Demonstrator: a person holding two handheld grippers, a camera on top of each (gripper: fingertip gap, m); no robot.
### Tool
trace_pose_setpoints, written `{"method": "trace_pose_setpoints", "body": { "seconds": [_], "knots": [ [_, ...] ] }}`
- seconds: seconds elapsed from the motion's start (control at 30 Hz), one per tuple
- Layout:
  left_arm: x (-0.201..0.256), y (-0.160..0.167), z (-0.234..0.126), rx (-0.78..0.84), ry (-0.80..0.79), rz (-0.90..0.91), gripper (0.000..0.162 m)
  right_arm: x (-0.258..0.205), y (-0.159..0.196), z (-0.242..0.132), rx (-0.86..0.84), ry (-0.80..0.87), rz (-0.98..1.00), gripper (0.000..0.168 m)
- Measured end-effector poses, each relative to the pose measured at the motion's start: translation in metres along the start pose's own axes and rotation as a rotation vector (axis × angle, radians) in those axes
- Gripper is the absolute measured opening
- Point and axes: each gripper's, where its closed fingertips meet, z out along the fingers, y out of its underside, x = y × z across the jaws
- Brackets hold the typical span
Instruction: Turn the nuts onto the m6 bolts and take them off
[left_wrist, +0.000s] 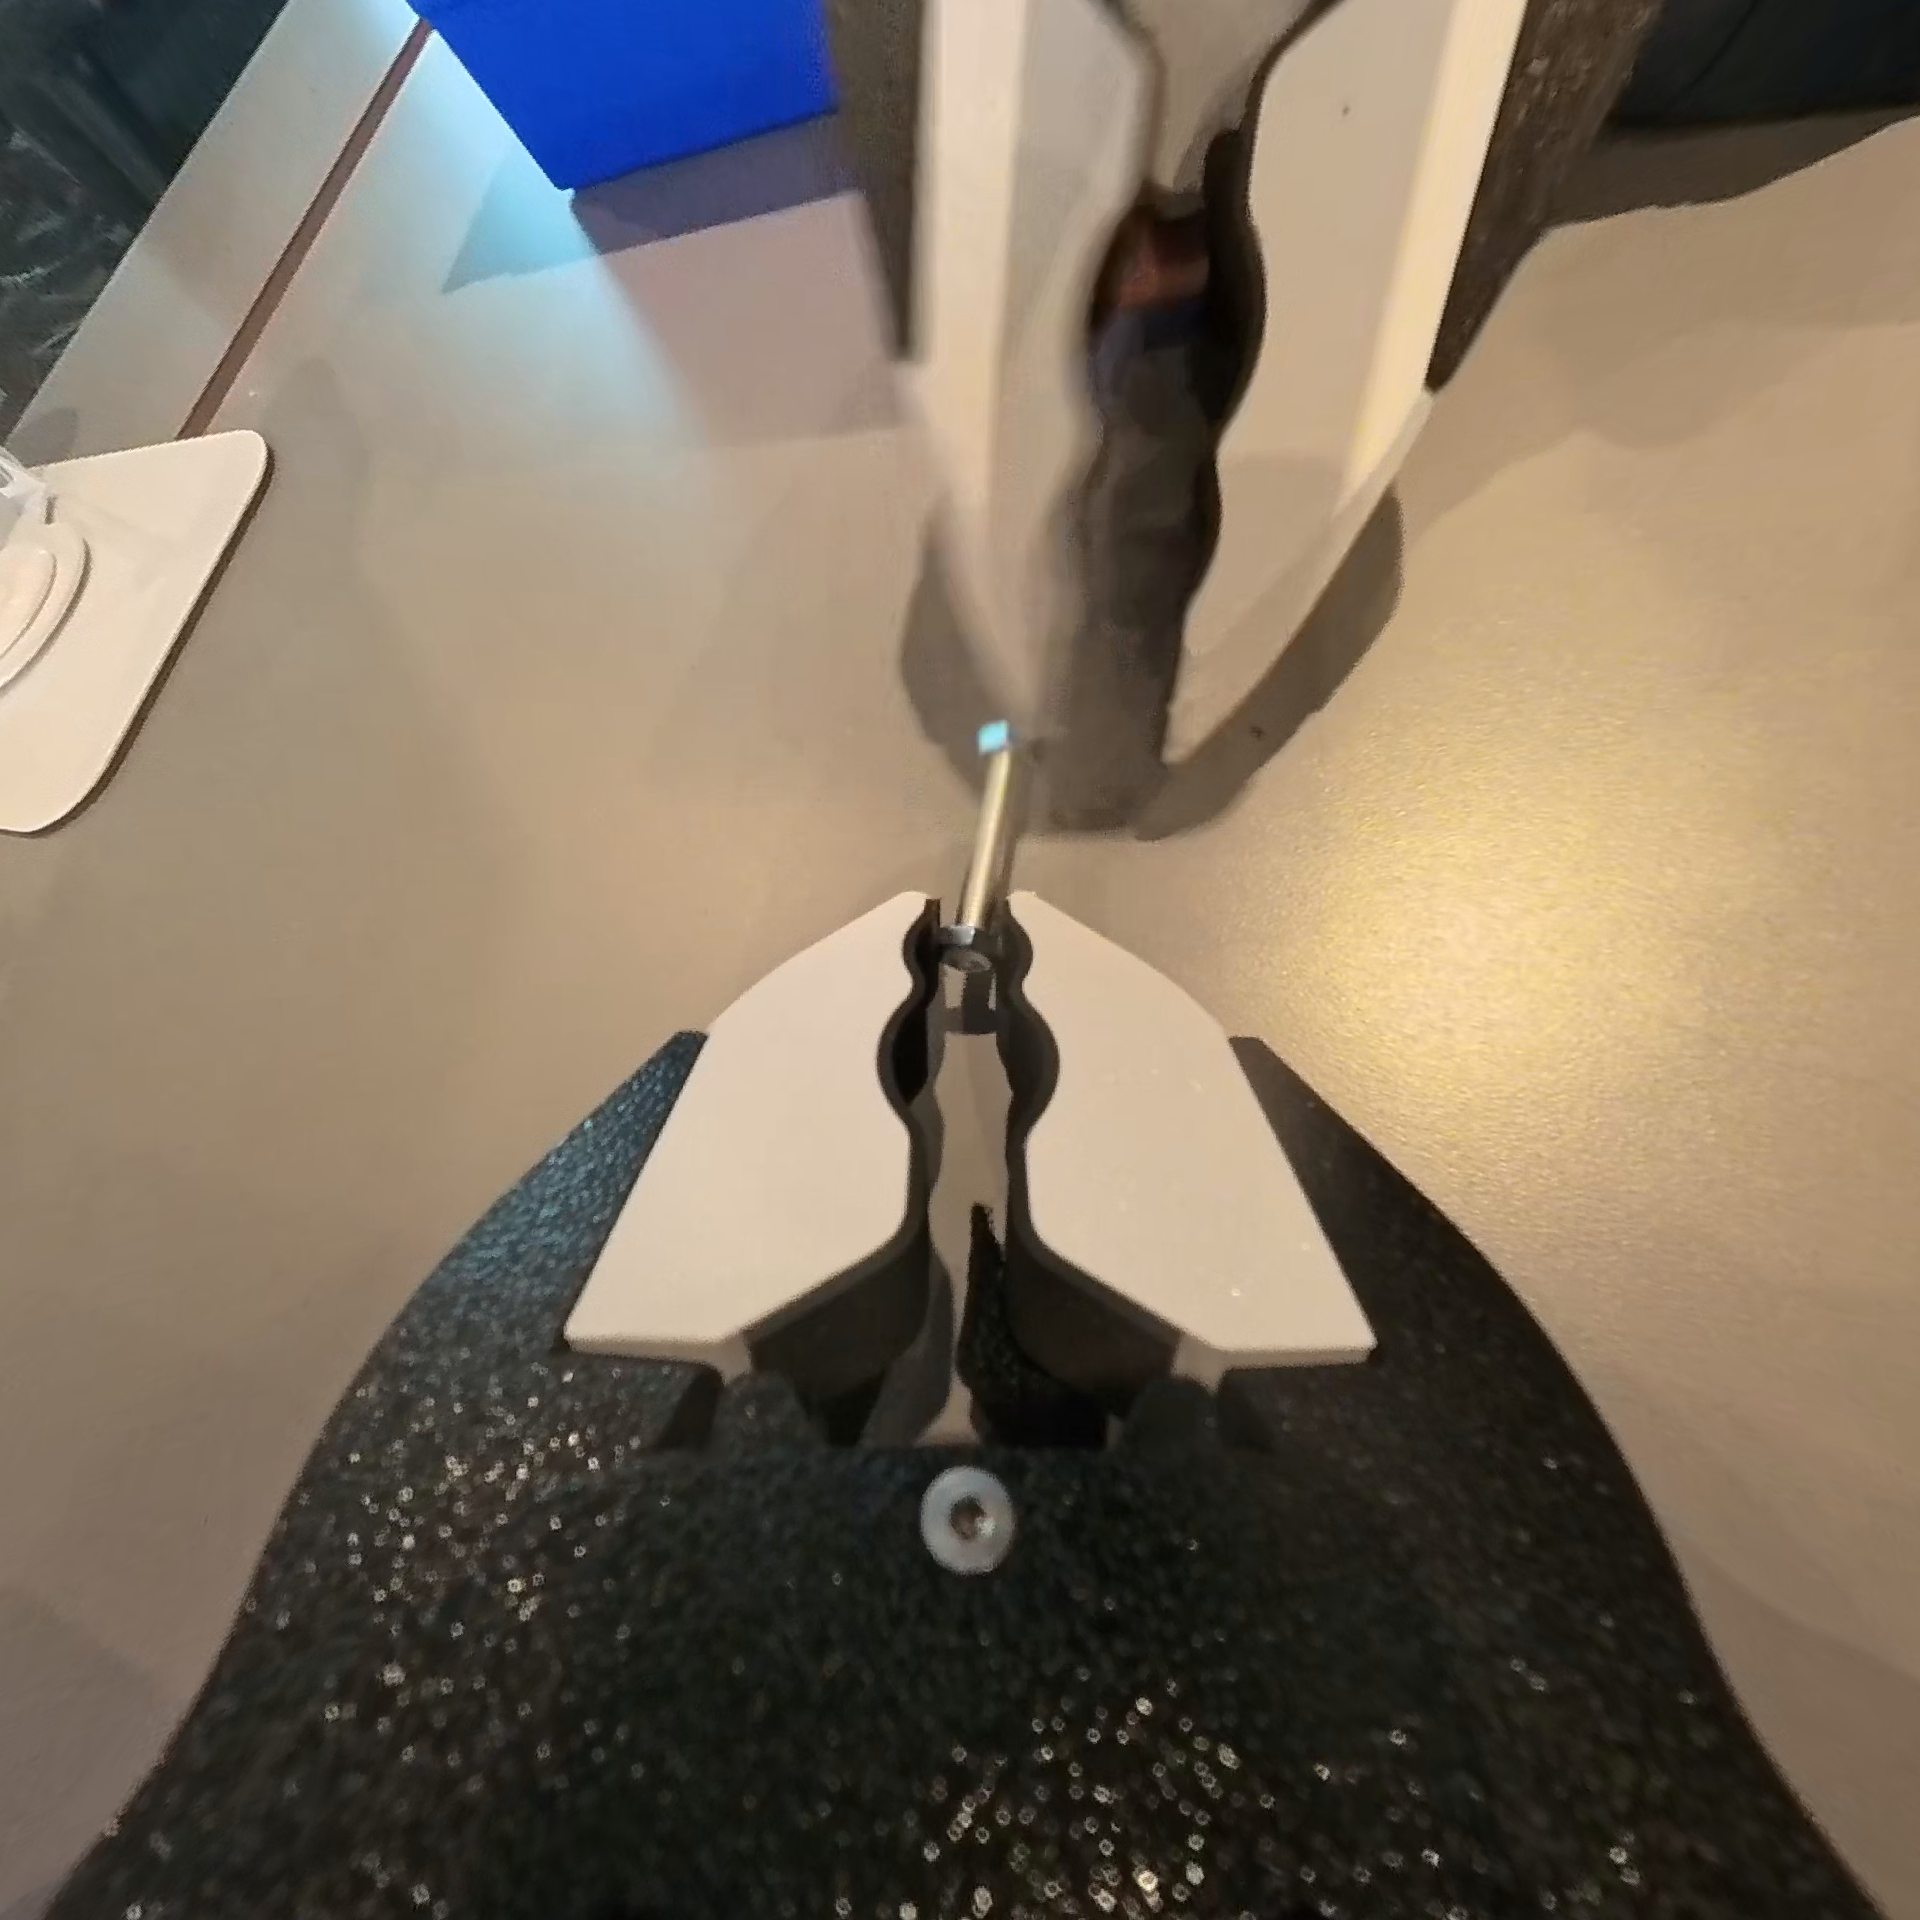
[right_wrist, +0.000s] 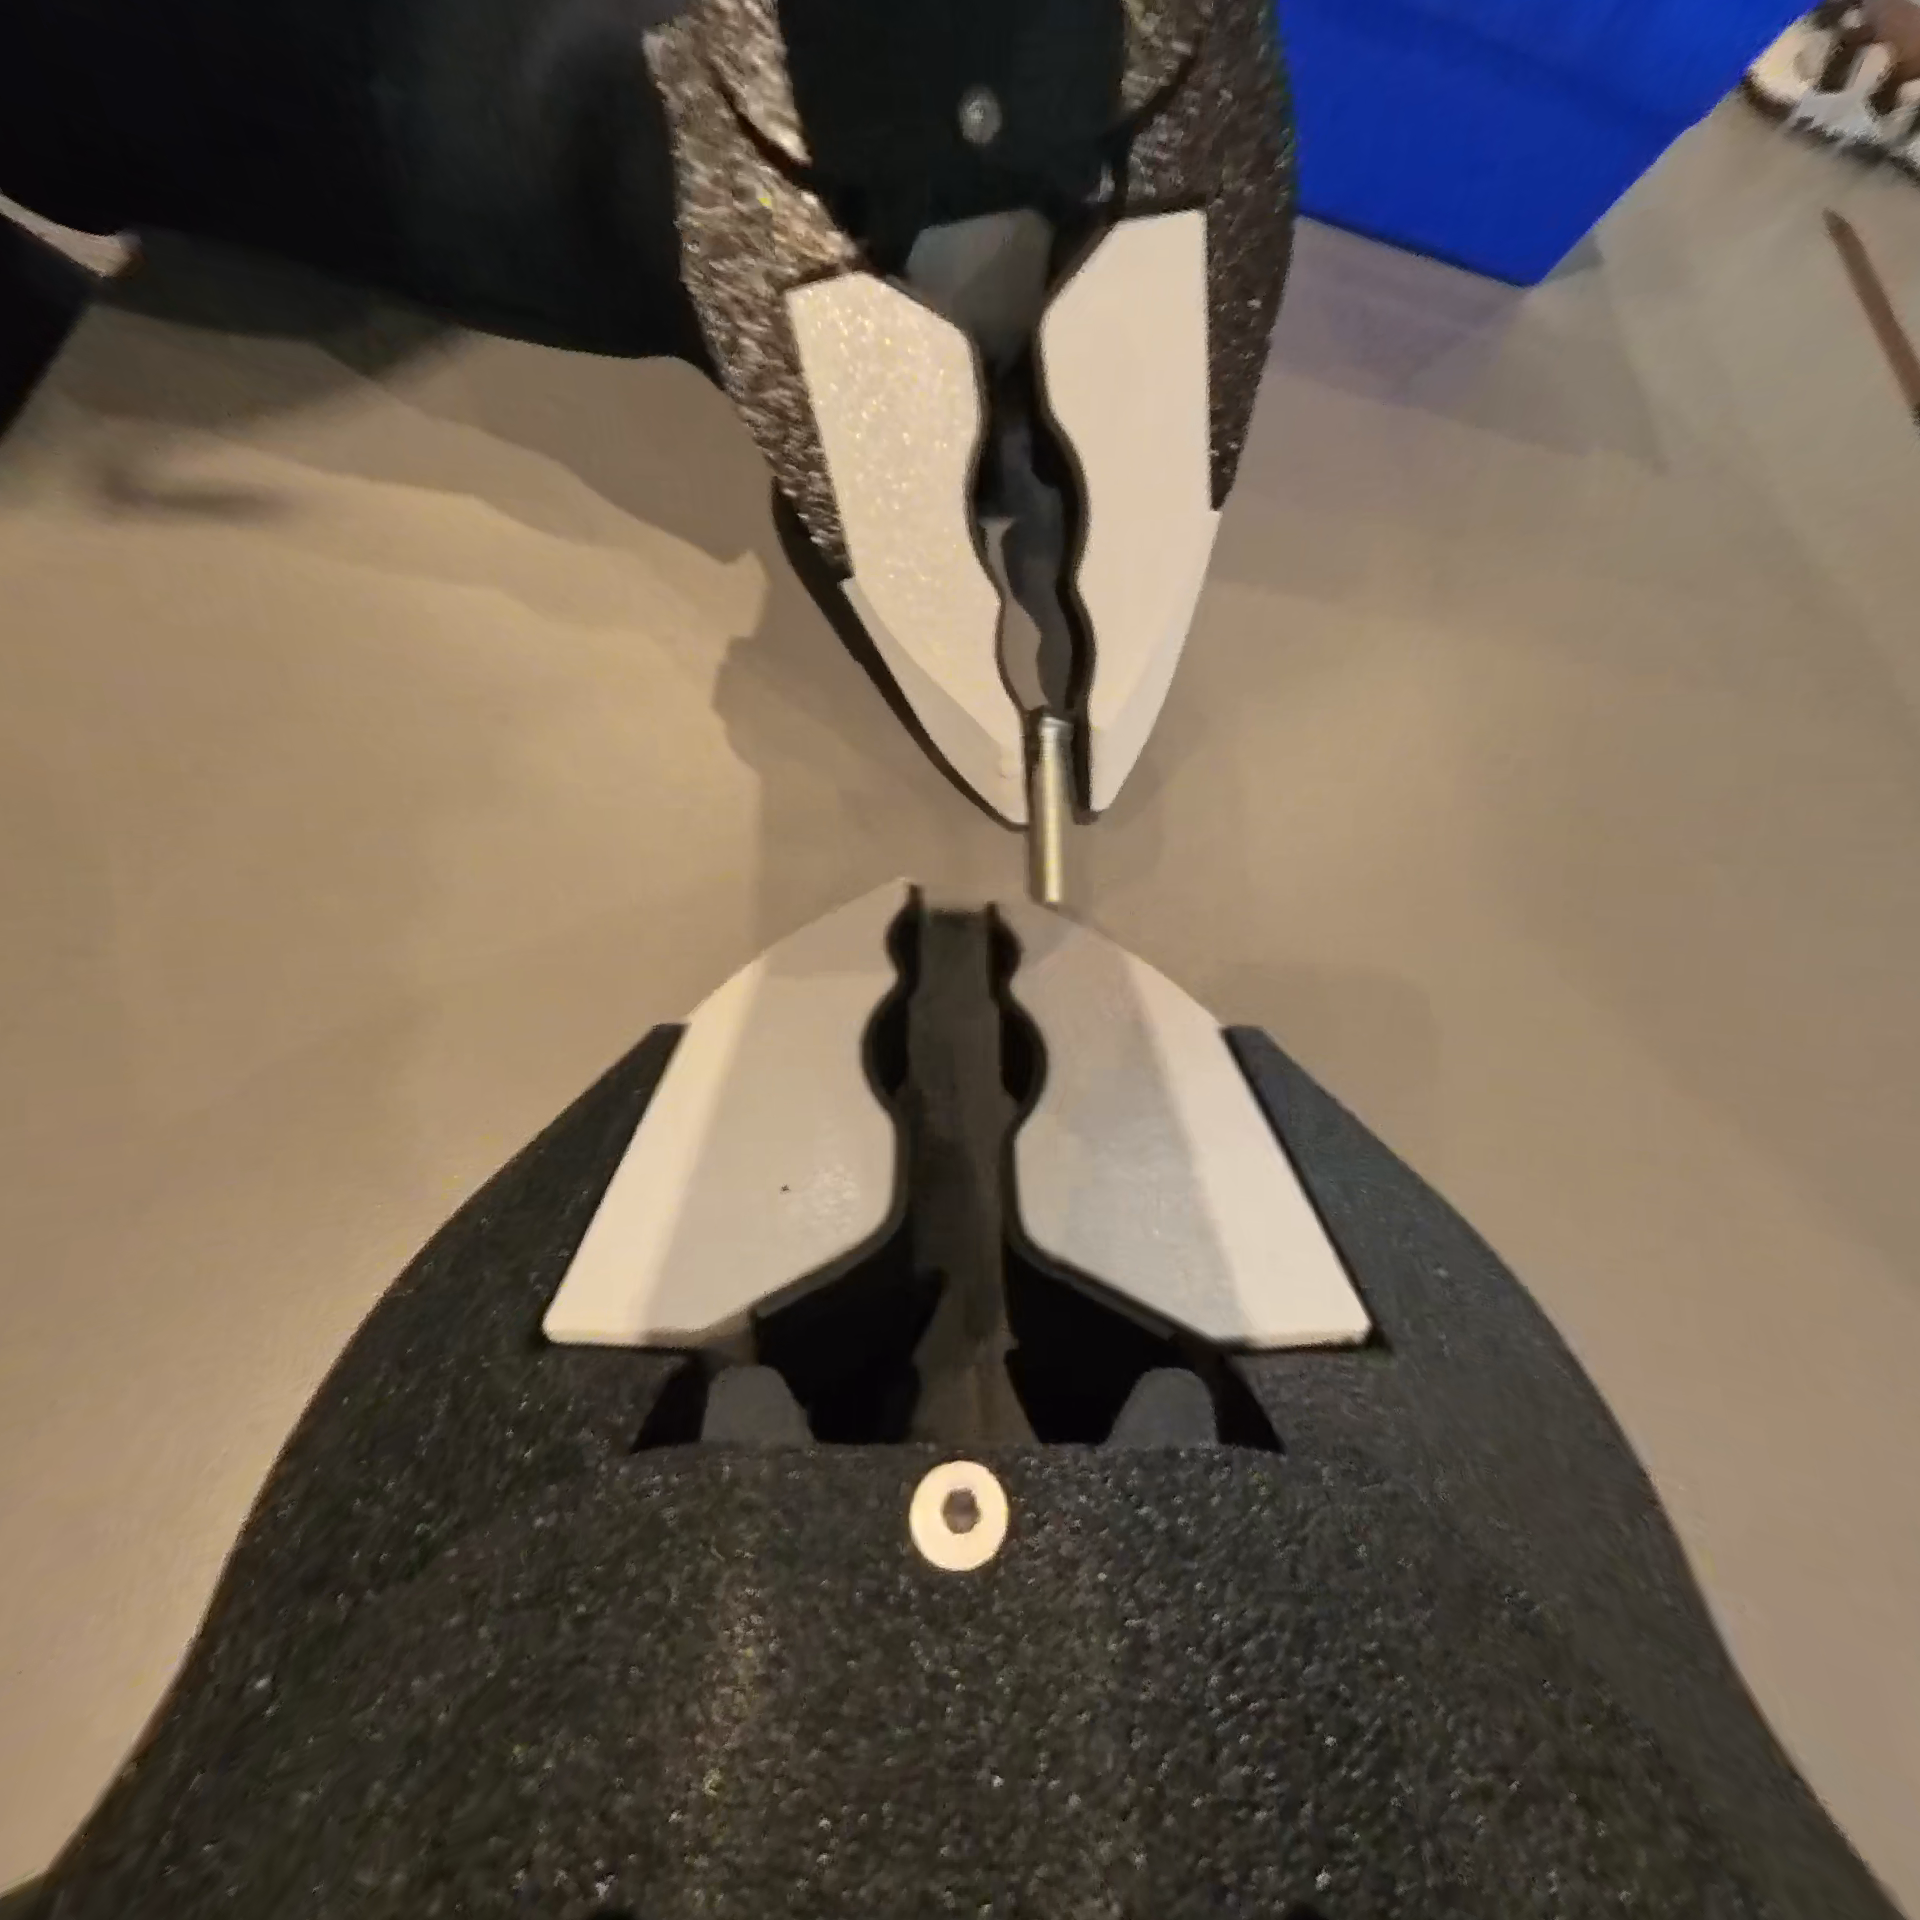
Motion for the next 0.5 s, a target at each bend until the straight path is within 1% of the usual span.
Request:
{"method": "trace_pose_setpoints", "body": {
  "seconds": [0.03,0.07,0.1,0.2,0.3,0.4,0.43,0.5],
  "knots": [
    [0.000,0.000,0.000,-0.001,0.000,0.000,0.010,-0.002,-0.002,-0.001,0.013,-0.021,0.010,0.007],
    [0.000,0.000,0.000,-0.001,0.001,0.000,0.010,-0.001,-0.004,-0.002,0.024,-0.015,0.016,0.007],
    [0.000,0.000,0.000,-0.001,0.000,0.000,0.010,0.002,-0.004,-0.003,0.026,0.006,0.011,0.010],
    [0.000,0.000,0.000,-0.001,-0.001,-0.001,0.010,0.010,-0.004,-0.004,0.028,0.071,-0.012,0.026],
    [0.000,0.000,0.000,-0.001,-0.002,-0.001,0.010,0.007,0.000,0.001,-0.005,0.058,-0.015,0.032],
    [-0.001,0.000,0.000,-0.003,-0.004,-0.004,0.010,-0.006,0.001,0.001,-0.016,-0.041,0.007,0.009],
    [-0.001,0.000,0.000,-0.003,-0.004,-0.005,0.010,-0.006,-0.001,0.000,-0.005,-0.050,0.022,0.002],
    [-0.001,0.000,0.000,-0.004,-0.004,-0.006,0.010,-0.002,0.000,-0.001,0.000,-0.027,0.022,0.003]
  ]
}}
